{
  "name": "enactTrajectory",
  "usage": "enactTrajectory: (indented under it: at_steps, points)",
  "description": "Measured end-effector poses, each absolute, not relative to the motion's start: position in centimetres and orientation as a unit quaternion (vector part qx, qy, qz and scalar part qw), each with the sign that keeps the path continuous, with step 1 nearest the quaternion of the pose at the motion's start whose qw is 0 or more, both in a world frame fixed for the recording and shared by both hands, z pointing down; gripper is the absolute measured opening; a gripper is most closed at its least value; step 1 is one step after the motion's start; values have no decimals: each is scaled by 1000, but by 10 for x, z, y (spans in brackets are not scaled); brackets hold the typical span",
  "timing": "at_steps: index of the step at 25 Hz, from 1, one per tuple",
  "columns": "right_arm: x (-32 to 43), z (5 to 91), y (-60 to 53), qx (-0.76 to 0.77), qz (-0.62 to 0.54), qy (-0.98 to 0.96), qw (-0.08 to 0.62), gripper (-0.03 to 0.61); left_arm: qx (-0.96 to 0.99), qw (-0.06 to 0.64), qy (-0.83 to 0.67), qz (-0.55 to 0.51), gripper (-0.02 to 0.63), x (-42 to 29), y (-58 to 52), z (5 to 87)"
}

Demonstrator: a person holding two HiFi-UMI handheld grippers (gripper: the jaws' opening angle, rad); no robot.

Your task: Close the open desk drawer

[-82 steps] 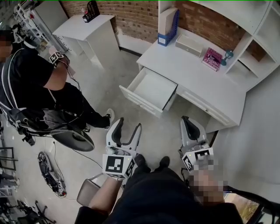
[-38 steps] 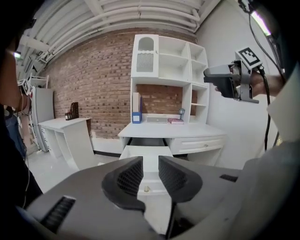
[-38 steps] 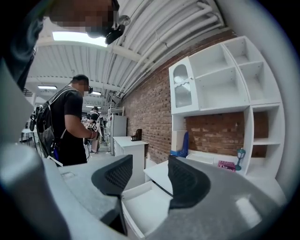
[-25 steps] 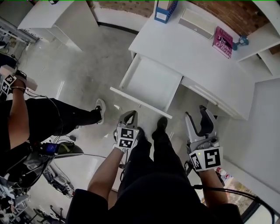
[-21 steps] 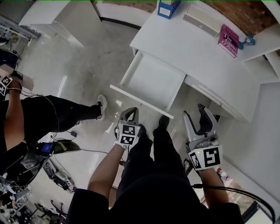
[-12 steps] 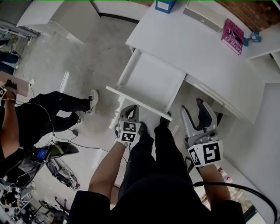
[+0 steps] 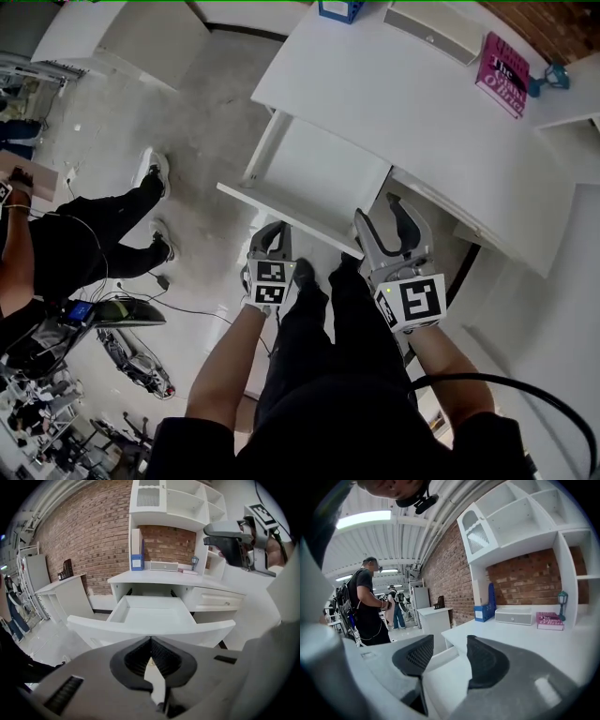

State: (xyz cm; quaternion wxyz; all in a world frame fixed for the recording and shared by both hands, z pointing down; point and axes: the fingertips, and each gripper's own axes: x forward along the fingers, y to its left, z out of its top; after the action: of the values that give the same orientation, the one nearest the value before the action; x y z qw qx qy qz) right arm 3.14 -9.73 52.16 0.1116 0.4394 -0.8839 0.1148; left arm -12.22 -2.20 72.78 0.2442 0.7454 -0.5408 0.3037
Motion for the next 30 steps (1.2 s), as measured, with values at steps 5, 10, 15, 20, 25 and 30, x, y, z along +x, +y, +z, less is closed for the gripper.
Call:
enactTrajectory:
  at_steps: [5, 10, 15, 20, 25, 30]
  points:
    - [12, 535, -128, 418, 116, -895, 99, 218, 738, 248, -550, 303, 0, -117, -43, 731]
    - [4, 540, -151, 405, 99, -903, 101, 216, 736, 249, -551, 306, 0, -110, -61, 734]
    - [5, 548, -172, 433, 97, -890, 108, 206, 749, 239, -547, 289, 0, -103, -86, 729]
    - [7, 551, -183, 469, 100, -871, 108, 206, 766, 237, -531, 273, -2, -101, -103, 728]
    - [12, 547, -190, 500, 102, -853, 106, 206, 787, 231, -501, 278, 0, -92, -119, 726]
    - [22, 547, -201, 521, 107, -841, 100, 202, 797, 223, -481, 289, 0, -83, -138, 729]
